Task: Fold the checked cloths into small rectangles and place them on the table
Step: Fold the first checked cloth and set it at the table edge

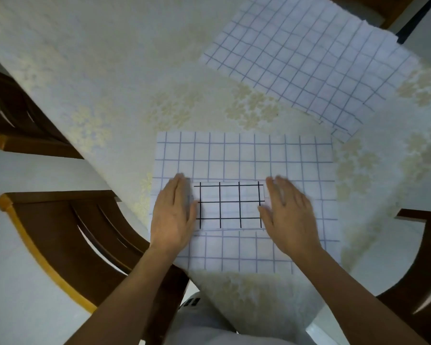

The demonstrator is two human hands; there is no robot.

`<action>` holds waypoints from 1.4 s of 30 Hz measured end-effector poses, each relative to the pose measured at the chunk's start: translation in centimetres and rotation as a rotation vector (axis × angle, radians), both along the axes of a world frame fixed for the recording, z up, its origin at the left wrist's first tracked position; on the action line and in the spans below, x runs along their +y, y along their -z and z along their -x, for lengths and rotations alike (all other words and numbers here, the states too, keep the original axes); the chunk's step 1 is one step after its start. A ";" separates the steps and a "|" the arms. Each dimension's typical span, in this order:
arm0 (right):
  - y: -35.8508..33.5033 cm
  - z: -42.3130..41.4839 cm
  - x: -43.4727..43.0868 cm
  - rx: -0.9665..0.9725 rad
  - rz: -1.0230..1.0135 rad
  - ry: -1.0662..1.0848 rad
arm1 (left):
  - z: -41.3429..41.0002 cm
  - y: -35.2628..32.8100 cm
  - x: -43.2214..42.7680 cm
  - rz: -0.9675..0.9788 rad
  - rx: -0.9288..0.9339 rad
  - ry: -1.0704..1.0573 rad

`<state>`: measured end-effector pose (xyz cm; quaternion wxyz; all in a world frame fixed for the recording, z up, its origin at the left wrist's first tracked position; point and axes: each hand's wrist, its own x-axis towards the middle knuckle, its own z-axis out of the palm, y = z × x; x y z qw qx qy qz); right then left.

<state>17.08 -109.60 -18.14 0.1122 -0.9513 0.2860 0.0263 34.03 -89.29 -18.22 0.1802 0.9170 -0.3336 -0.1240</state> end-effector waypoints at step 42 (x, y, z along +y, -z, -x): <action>-2.2 -3.3 2.7 -0.238 -0.857 0.733 | 1.4 -2.6 -4.1 0.183 0.614 -0.672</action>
